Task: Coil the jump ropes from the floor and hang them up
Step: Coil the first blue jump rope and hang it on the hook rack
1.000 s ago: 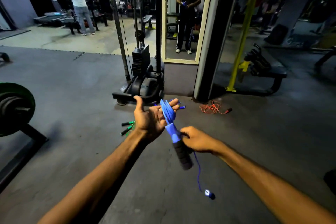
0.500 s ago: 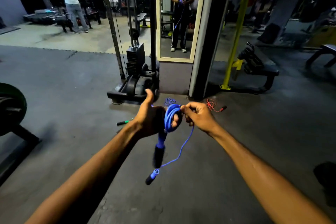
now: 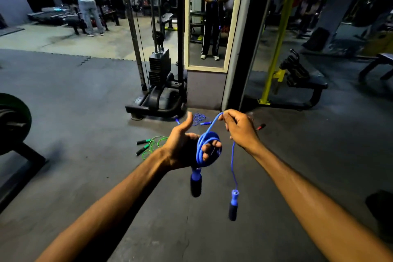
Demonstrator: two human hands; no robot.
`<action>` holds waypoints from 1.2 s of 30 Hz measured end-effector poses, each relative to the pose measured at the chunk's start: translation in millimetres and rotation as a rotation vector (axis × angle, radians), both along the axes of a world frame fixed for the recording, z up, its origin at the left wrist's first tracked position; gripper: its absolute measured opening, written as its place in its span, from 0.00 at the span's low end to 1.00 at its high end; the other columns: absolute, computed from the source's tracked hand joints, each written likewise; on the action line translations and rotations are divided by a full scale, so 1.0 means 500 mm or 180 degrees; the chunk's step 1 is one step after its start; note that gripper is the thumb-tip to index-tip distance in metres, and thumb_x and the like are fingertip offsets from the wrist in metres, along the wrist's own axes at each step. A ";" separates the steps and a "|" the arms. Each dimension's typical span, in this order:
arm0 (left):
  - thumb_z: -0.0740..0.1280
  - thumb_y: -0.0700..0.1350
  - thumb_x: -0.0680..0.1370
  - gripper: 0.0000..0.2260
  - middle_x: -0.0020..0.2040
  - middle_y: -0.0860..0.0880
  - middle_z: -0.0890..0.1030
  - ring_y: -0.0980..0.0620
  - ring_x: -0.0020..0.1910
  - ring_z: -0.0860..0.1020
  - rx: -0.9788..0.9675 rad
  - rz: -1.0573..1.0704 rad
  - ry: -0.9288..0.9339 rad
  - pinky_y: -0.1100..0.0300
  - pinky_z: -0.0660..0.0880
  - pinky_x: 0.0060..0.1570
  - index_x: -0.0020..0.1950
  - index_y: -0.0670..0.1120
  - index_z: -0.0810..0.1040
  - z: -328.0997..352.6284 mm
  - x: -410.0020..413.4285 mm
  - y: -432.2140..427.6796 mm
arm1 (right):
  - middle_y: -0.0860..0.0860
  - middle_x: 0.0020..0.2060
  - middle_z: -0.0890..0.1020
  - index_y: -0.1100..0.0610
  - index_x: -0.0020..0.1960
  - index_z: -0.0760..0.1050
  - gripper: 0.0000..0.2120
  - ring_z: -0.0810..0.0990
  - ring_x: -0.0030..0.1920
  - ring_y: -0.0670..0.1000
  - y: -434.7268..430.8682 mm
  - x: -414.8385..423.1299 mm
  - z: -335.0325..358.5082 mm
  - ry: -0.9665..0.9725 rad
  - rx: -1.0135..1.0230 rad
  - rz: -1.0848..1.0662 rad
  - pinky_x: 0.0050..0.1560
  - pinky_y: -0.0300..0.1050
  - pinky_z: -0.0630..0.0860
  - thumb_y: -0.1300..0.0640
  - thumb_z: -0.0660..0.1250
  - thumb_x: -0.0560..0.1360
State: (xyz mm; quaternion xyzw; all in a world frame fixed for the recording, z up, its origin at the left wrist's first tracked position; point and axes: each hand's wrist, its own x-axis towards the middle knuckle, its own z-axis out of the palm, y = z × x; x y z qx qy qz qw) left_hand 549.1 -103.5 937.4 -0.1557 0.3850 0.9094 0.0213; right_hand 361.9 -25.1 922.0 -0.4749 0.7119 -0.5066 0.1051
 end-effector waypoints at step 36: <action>0.45 0.77 0.71 0.51 0.50 0.35 0.83 0.41 0.45 0.83 -0.0081 0.1279 0.0788 0.52 0.81 0.50 0.55 0.30 0.79 -0.003 -0.014 -0.027 | 0.49 0.25 0.68 0.56 0.39 0.78 0.16 0.66 0.23 0.46 0.073 0.039 -0.061 -0.1037 0.1109 0.0540 0.23 0.43 0.72 0.55 0.59 0.81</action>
